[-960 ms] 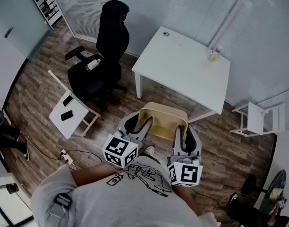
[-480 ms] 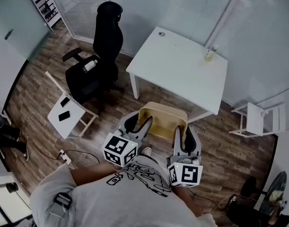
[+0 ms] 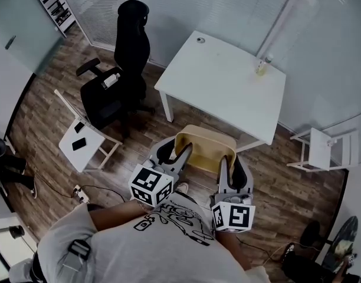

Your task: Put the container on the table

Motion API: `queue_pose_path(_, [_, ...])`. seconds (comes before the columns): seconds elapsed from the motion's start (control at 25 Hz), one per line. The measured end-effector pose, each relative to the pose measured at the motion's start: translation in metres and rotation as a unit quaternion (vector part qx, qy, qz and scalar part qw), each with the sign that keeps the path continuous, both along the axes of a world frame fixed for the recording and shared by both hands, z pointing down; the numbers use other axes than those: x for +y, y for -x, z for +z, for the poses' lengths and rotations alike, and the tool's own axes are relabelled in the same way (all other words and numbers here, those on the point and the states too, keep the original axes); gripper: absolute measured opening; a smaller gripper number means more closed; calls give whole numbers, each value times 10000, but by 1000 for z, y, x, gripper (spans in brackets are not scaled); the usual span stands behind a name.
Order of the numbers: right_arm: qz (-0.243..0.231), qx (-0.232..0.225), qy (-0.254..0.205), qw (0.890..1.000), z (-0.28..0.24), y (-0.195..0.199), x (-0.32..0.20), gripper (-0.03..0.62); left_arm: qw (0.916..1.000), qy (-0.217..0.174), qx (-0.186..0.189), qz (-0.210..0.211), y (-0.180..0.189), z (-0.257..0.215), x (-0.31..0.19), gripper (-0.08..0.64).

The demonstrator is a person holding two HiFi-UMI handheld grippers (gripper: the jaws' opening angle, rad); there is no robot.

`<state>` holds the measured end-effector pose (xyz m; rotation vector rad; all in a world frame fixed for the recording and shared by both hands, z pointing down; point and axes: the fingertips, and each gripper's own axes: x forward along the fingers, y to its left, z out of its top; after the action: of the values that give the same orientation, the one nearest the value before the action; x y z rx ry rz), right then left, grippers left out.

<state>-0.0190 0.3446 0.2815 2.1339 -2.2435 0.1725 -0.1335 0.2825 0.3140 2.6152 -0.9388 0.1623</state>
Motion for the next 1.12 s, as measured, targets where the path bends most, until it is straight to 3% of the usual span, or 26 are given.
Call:
queue_pose_path(0.24, [23, -47, 78, 10000, 7, -7, -41, 87, 10000, 15, 29, -12, -7, 4, -44, 137])
queue_pose_path(0.48, [51, -69, 128, 9999, 8, -13, -114, 87, 10000, 36, 36, 26, -12, 4, -115, 137])
queue_pose_path(0.8, [76, -86, 178, 9998, 5, 2, -209, 87, 9999, -20, 56, 109, 2, -3, -214, 137])
queue_pose_path(1.12, [202, -147, 248, 9994, 11, 13, -265, 86, 9997, 84, 30, 239, 11, 4, -272, 137])
